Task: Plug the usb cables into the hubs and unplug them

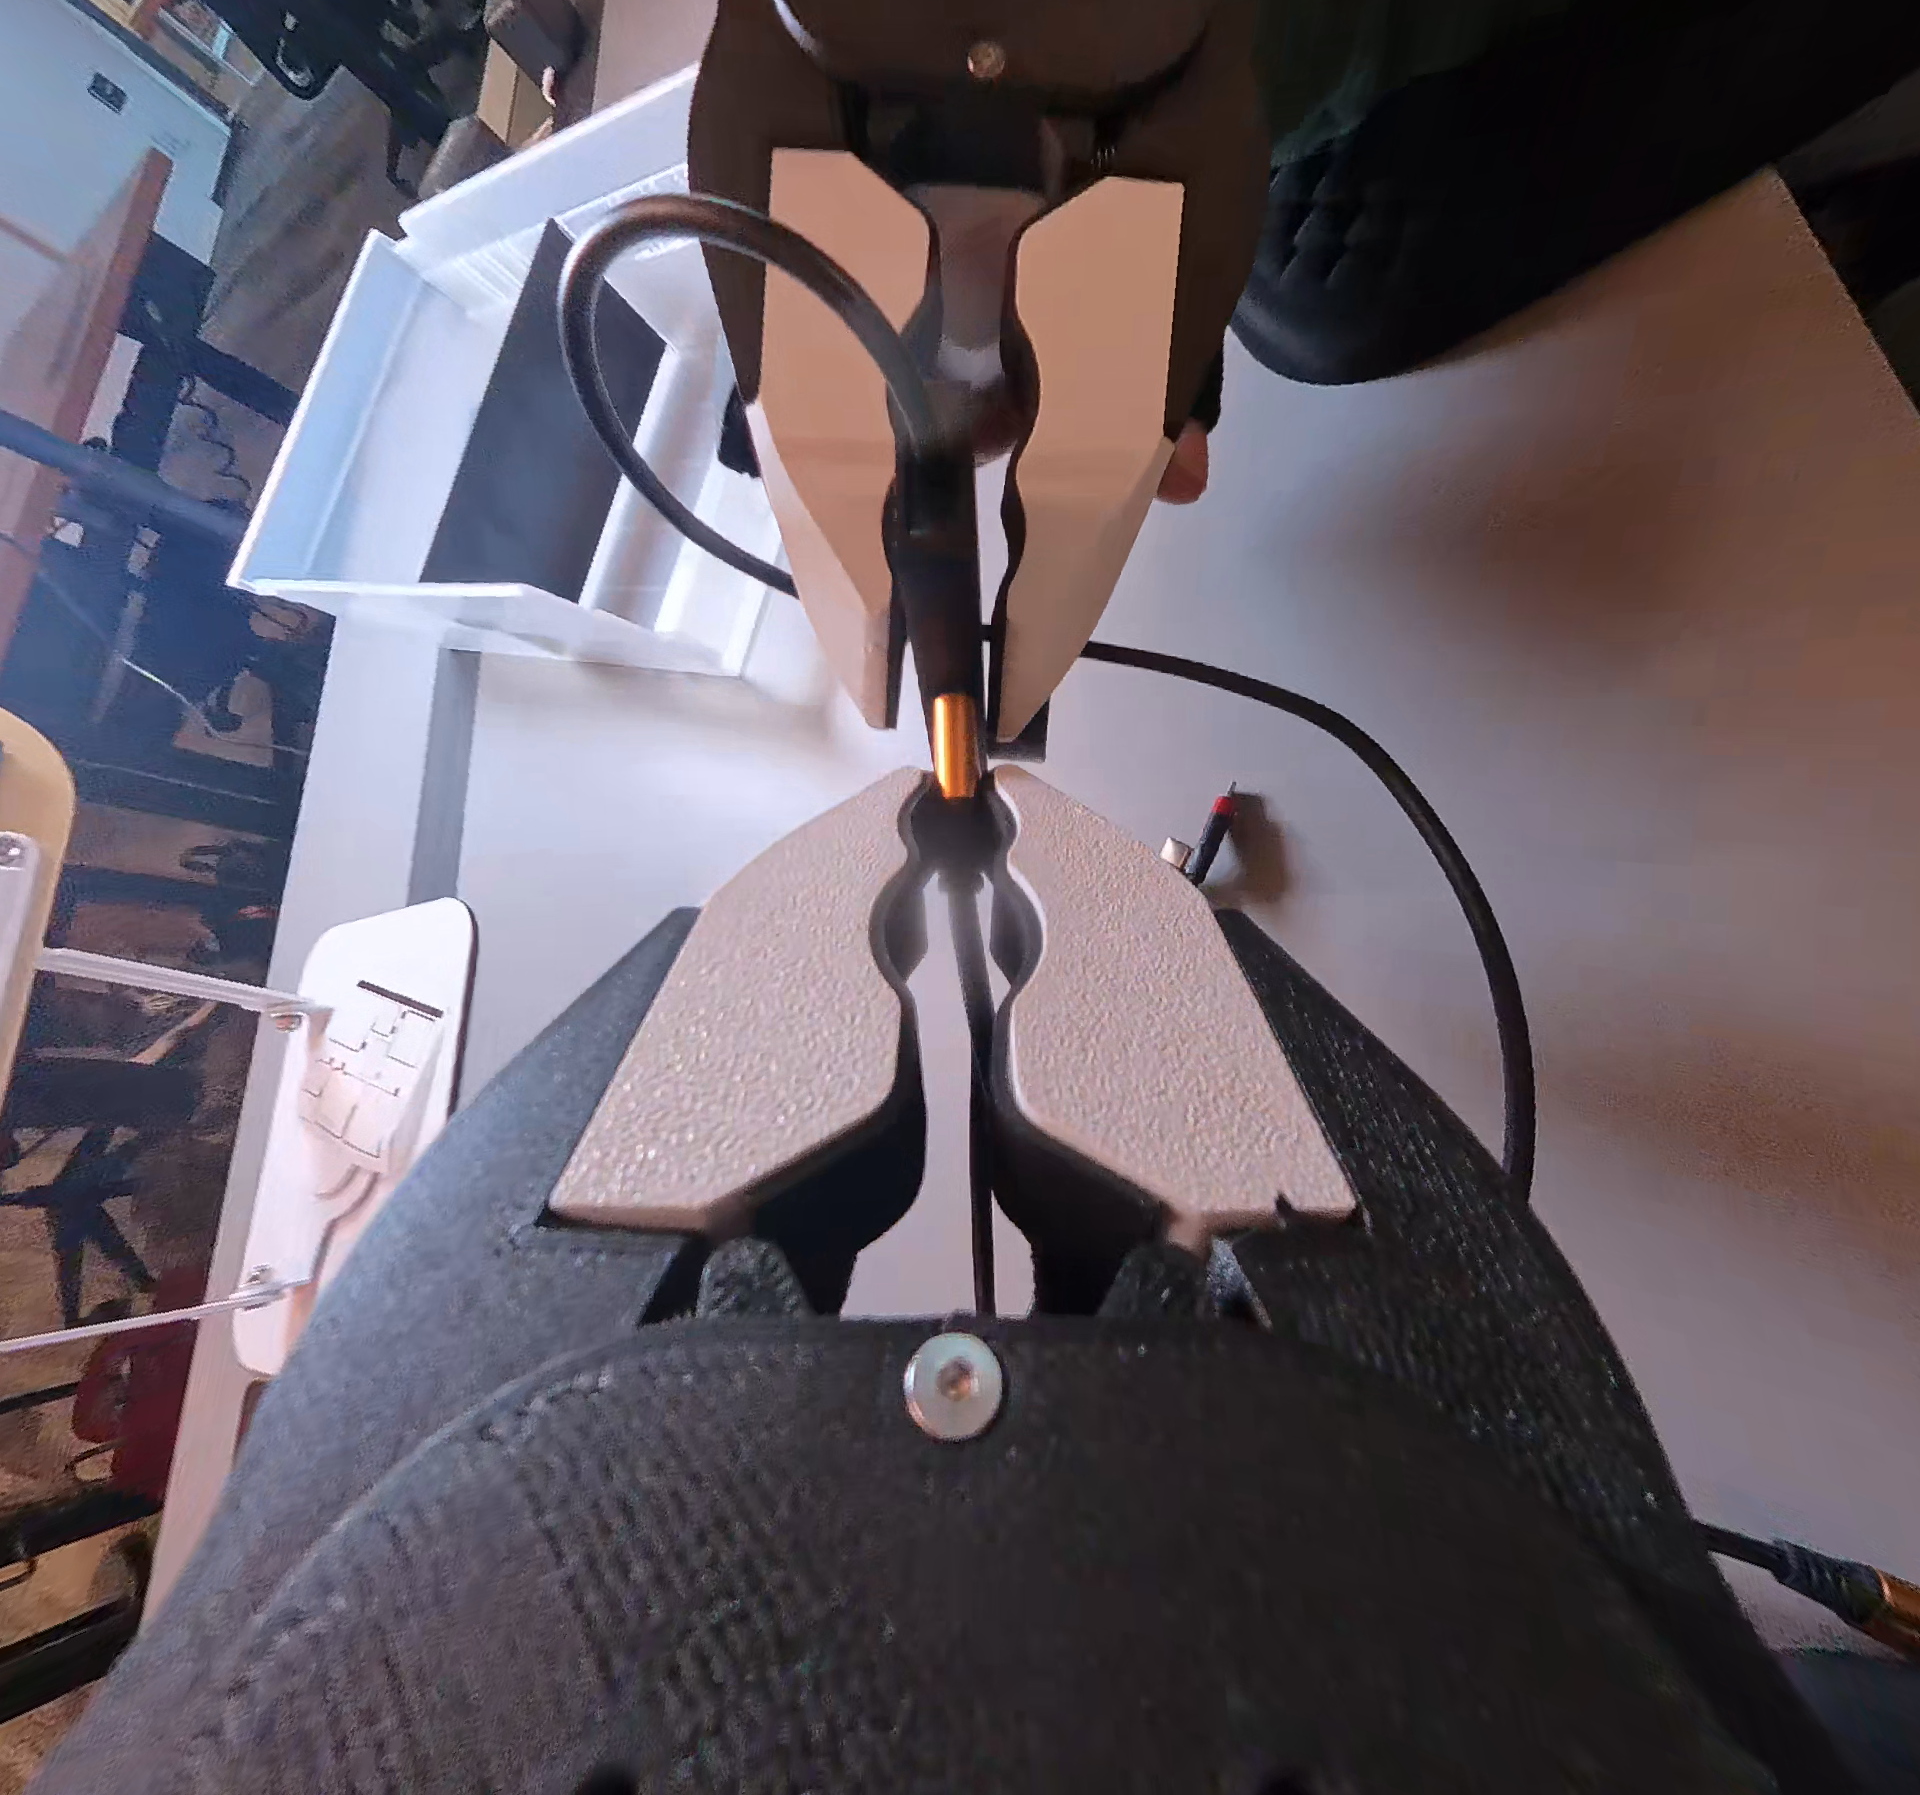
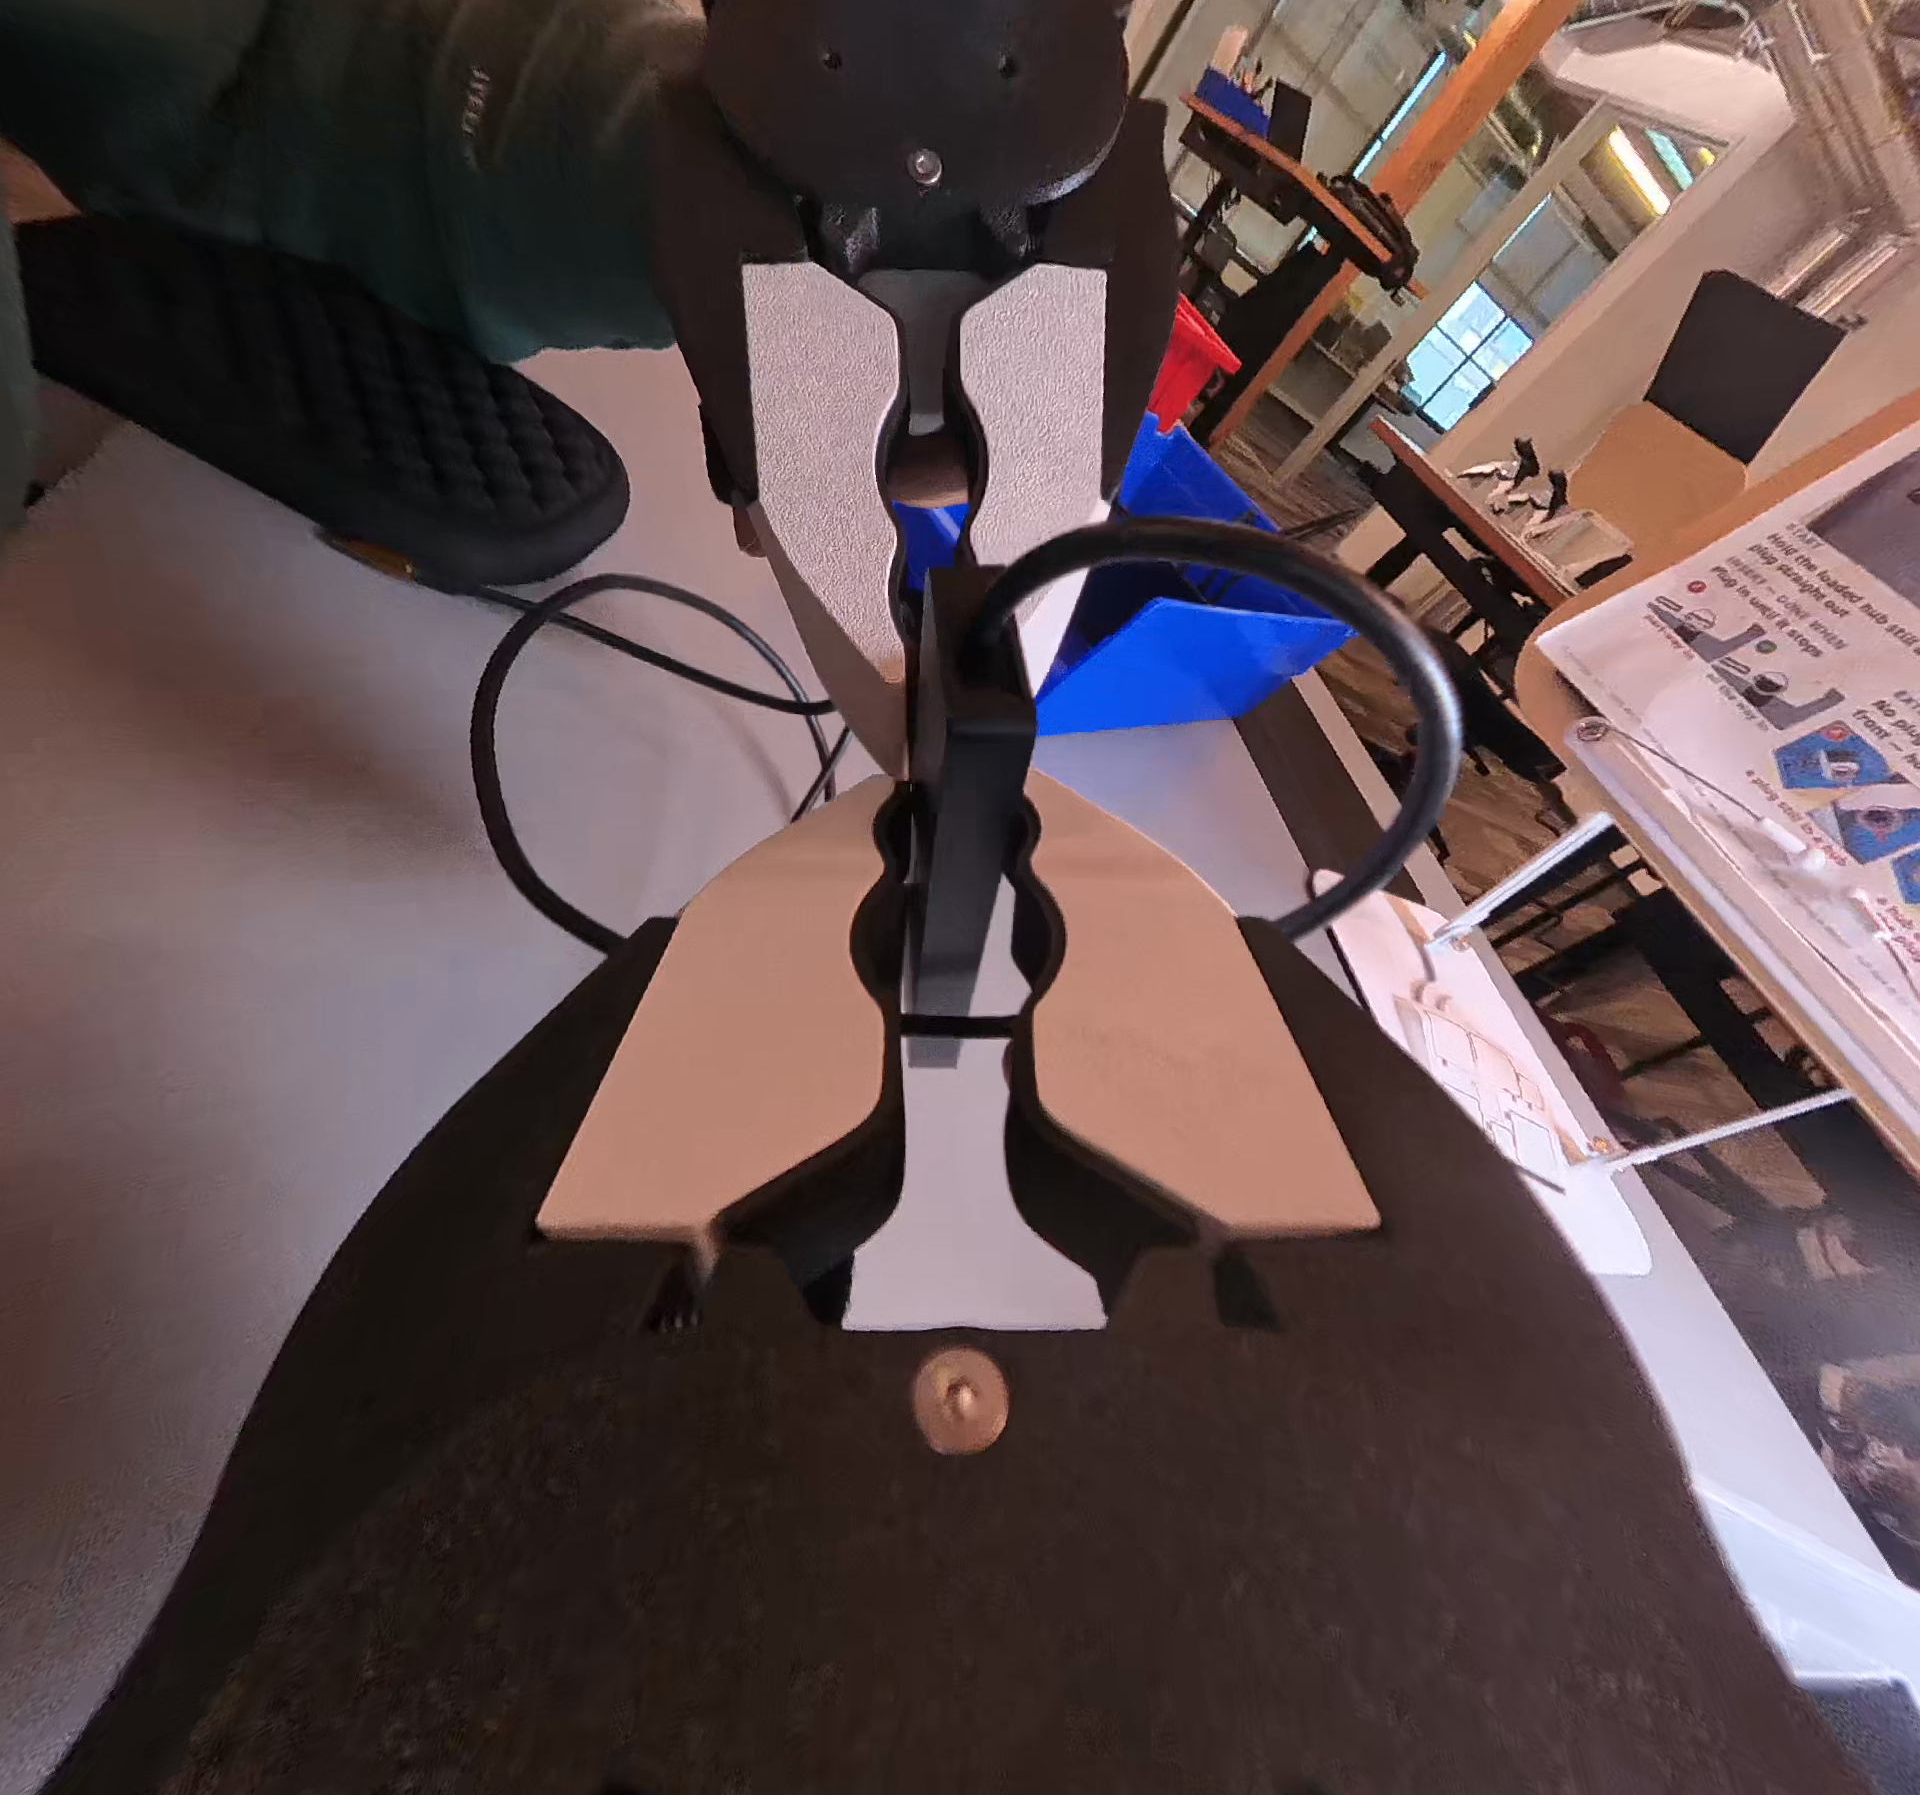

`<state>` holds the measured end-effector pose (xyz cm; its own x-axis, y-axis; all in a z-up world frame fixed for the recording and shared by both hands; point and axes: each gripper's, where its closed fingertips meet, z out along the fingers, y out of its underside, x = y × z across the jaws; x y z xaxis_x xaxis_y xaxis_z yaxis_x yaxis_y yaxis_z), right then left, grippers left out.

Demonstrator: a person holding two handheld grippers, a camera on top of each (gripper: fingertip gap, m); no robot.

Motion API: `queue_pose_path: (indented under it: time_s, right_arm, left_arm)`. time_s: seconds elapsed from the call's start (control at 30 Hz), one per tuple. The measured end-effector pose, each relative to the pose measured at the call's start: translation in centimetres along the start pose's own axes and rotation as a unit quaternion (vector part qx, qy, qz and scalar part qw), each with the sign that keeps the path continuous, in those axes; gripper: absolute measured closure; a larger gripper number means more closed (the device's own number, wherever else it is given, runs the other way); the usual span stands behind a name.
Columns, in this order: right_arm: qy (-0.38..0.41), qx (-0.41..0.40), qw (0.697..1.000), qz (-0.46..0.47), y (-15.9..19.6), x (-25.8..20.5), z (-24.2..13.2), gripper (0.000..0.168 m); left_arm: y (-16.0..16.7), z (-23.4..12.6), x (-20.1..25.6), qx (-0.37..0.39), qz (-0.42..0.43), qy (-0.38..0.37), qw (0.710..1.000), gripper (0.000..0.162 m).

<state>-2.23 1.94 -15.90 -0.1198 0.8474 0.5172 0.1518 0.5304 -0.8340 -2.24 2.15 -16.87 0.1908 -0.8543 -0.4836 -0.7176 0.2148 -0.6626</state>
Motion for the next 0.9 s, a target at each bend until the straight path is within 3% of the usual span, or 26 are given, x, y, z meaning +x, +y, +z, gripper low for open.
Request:
queue_pose_path:
  time_s: [0.2,0.37,0.53,0.7,0.9]
  right_arm:
    - [-0.039,-0.030,0.999,0.001,1.2,-1.4,0.6,0.157]
    - [-0.052,-0.031,0.998,0.018,2.1,-1.8,0.8,0.157]
    - [-0.057,-0.018,0.998,0.037,2.1,-2.0,0.7,0.157]
    - [-0.074,0.009,0.996,0.043,0.0,-1.7,0.6,0.156]
    - [-0.011,0.039,0.995,0.089,0.0,2.8,-4.5,0.157]
  left_arm:
    - [1.5,0.6,1.1,-0.010,-0.001,0.029,1.000,0.155]
    - [1.0,0.5,1.7,0.048,-0.022,0.042,0.998,0.151]
    - [1.3,0.8,1.6,0.040,-0.014,0.032,0.999,0.154]
    - [0.2,-1.2,1.4,0.056,-0.026,0.060,0.996,0.154]
    - [5.0,-5.9,-4.2,-0.005,-0.071,-0.018,0.997,0.155]
